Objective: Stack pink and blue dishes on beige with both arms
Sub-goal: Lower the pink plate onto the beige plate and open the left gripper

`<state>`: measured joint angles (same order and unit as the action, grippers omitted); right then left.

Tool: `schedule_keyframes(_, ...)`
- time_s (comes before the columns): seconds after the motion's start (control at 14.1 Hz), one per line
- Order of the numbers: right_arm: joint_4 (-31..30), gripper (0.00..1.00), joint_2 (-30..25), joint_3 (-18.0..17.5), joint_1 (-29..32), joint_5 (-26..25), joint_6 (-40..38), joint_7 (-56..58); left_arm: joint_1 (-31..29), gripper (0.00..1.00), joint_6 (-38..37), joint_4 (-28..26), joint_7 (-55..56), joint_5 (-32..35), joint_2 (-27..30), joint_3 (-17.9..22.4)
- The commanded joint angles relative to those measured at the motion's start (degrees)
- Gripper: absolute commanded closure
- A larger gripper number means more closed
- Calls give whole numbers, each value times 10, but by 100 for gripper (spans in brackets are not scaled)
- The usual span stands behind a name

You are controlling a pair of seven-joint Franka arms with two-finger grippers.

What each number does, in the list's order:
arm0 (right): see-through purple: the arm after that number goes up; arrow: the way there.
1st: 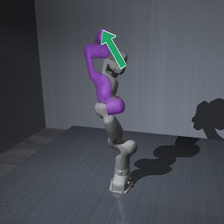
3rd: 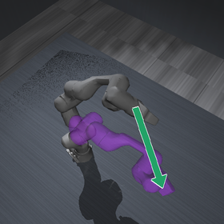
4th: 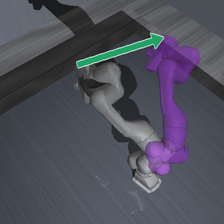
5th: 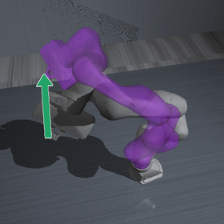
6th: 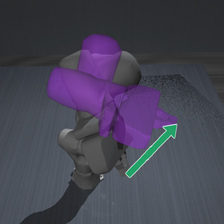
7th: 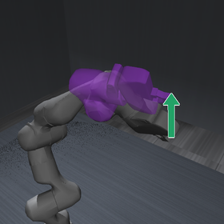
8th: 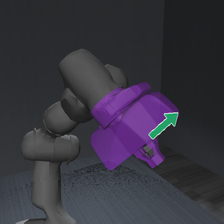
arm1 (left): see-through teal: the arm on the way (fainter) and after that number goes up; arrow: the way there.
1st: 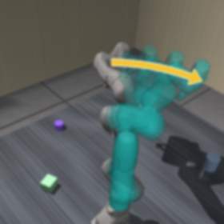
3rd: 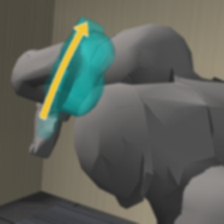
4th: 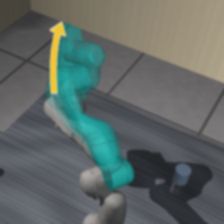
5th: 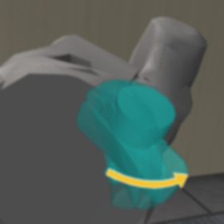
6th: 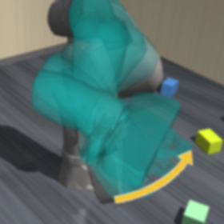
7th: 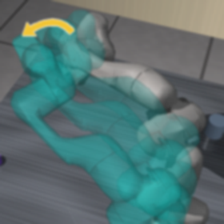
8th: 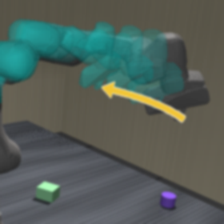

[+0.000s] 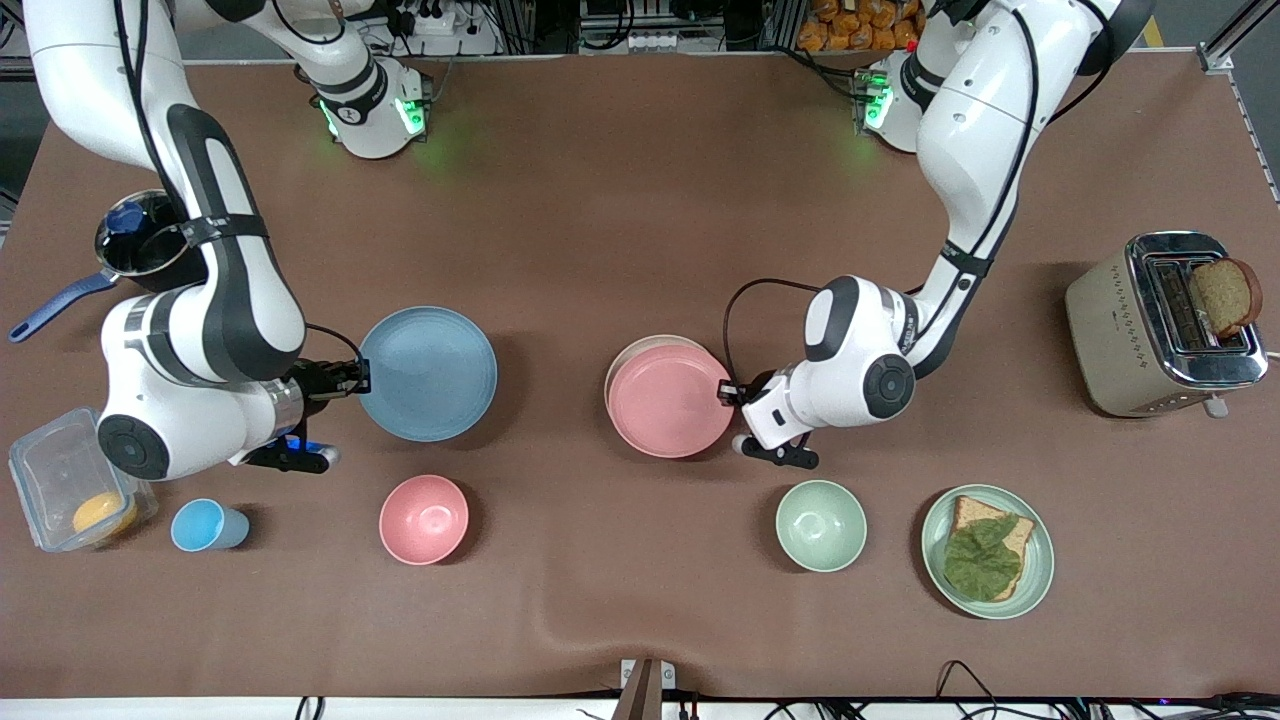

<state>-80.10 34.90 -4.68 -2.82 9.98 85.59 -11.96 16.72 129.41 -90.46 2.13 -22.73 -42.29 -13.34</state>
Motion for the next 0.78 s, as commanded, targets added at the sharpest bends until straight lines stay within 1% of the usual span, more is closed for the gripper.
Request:
schedule_keyframes(0.0, -1, 100, -2, -6, 3, 1, 3, -3, 19, 91, 5, 11, 34, -9, -4, 7)
schedule_keyframes(0.07, -1, 100, -1, -7, 1, 1, 3, -4, 23, 4, 5, 8, 41, -3, 0, 8)
schedule_keyframes(0.14, -1, 100, 0, -7, -5, 2, 4, -5, 20, 0, 5, 7, 40, 9, 5, 9)
schedule_keyframes(0.21, -1, 100, 0, -7, -10, 3, 4, -6, 20, 0, 5, 8, 43, 35, 13, 9)
schedule_keyframes(0.36, -1, 100, 0, -8, -23, 13, 4, -22, 11, 0, 1, 12, 41, 109, 33, 10)
schedule_keyframes(0.57, 4, 100, 9, -9, -66, 43, 10, -71, -14, 0, -20, 11, 42, 201, 76, 9)
schedule_keyframes(0.71, 3, 100, 14, -9, -97, 57, 47, -85, -38, 0, -41, 12, 39, 290, 101, 10)
